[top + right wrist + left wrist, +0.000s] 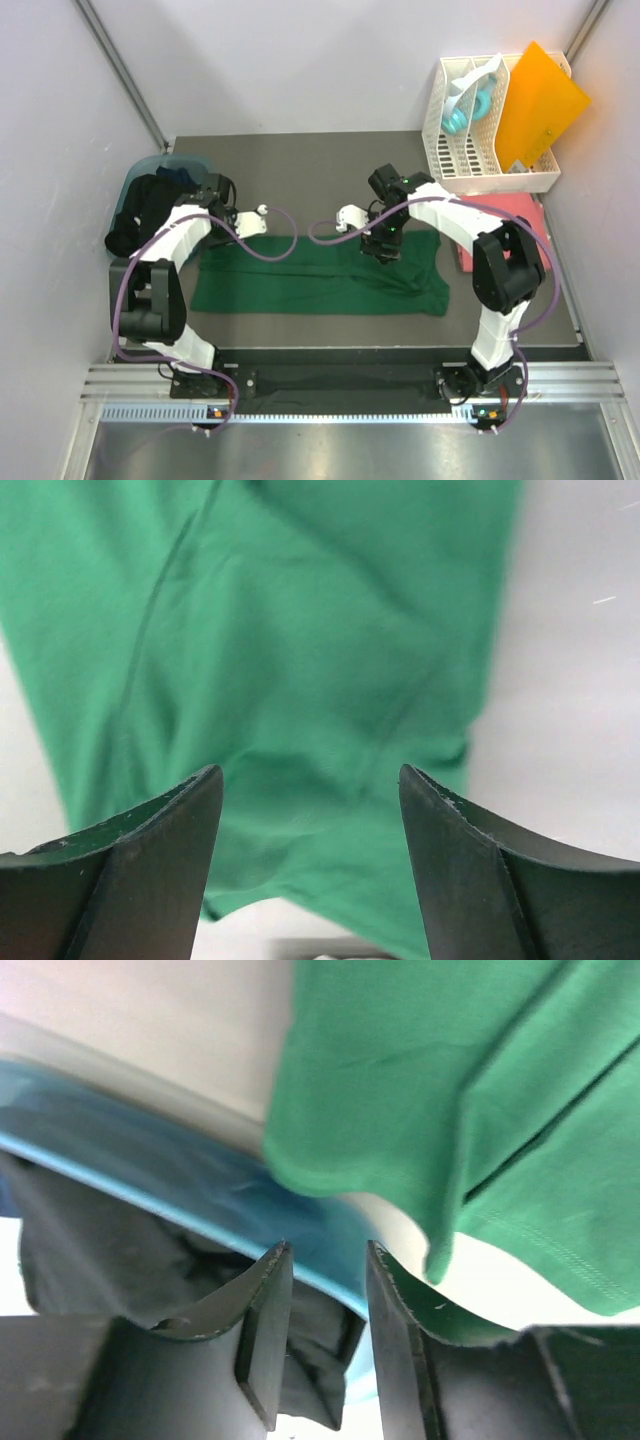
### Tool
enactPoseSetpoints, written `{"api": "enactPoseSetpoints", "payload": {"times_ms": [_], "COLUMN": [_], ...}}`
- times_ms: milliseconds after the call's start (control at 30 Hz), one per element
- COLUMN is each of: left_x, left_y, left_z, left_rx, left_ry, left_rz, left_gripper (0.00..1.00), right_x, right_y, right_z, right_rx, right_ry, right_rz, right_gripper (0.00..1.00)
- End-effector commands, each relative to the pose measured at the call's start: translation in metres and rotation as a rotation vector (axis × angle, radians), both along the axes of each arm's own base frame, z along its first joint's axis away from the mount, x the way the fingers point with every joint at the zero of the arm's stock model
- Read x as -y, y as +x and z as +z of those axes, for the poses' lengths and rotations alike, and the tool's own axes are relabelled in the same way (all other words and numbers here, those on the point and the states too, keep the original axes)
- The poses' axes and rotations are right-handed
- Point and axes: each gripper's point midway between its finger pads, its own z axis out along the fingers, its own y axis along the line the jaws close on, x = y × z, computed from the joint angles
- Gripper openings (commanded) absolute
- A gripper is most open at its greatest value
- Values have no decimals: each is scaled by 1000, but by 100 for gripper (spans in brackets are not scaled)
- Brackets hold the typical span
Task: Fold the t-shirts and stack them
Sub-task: Fold the other side of the tshirt into a rectangle
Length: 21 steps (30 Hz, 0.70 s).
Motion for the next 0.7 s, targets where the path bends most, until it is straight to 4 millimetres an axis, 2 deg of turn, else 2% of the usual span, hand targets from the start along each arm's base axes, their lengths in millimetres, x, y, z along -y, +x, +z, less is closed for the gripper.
{"api": "enactPoseSetpoints", "payload": {"times_ms": [0,367,567,667], "left_x": [2,-1,-2,-3], "left_y": [-2,-2,7,16], "left_z": [-7,-11,0,8], "left_rx": [3,18,96,159], "left_ry": [-1,1,-20,-34], "left_rz": [-11,16,53,84], "left_gripper": [40,36,34,31], "right_x": [-24,-36,-45,-48], "right_y": [31,51,64,68], "right_z": [24,-1,-3,-5], "right_rx": [80,45,49,47], "right_ry": [101,94,107,108], "right_rz": [14,29,39,42], "right_gripper": [71,65,65,61]}}
